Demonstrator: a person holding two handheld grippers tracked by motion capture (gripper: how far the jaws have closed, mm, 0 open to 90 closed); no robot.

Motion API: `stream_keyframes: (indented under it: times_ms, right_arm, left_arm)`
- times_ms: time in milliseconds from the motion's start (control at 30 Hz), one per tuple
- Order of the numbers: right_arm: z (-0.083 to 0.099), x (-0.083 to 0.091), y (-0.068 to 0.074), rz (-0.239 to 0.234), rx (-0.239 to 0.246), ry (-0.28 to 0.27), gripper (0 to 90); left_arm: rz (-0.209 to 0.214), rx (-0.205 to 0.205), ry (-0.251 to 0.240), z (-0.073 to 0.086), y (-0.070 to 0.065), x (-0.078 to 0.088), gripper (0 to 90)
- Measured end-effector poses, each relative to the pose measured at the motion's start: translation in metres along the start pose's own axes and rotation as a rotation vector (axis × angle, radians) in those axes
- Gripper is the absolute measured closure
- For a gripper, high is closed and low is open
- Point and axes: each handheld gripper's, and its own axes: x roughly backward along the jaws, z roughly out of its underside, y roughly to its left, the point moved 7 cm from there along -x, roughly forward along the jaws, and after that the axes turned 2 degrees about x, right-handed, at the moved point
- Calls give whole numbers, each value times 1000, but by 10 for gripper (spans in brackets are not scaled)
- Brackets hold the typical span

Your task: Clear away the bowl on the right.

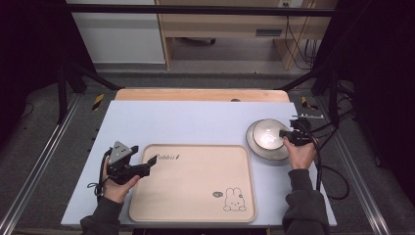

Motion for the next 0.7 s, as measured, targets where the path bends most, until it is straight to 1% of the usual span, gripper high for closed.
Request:
stream_keyframes:
  times_ms: [33, 100, 167, 300, 433, 467, 500, 533, 567, 600, 633, 667, 700]
  right_arm:
    - [0, 0, 0, 0, 0, 0, 828]
    - [-2, 5, -1, -14, -14, -15, 828]
    - [-2, 7, -2, -18, -9, -22, 828]
    - [-4, 12, -1, -28, -12, -31, 828]
    - [-5, 17, 3, -40, -17, -34, 827]
    - [-5, 19, 4, -45, -8, -41, 828]
    - [-6, 23, 7, -61, -8, -48, 828]
    - [-6, 23, 7, -61, -8, -48, 828]
    - [-7, 26, 11, -77, -13, -51, 828]
    - [-7, 26, 11, -77, -13, -51, 828]
    - [-7, 28, 12, -81, -4, -54, 828]
    - [-8, 30, 17, -91, 2, -57, 828]
    - [-8, 30, 17, -91, 2, -57, 828]
  left_arm:
    - [0, 0, 0, 0, 0, 0, 205]
    - [1, 1, -3, 0, -1, 0, 204]
    - [2, -2, -2, 0, -1, 0, 204]
    - [4, -2, -2, 0, -1, 0, 200]
    - [7, -4, -9, -1, -2, 0, 191]
    - [7, -4, -9, -1, -2, 1, 191]
    - [7, -5, -10, -2, -2, 1, 188]
    - [8, -6, -11, -2, -2, 1, 188]
    - [8, -6, -12, -2, -2, 1, 185]
    - [7, -6, -11, -2, -2, 1, 185]
    - [8, -5, -10, -2, -2, 1, 184]
    - [6, -4, -10, -2, -2, 1, 181]
    - [6, -4, -10, -2, -2, 1, 179]
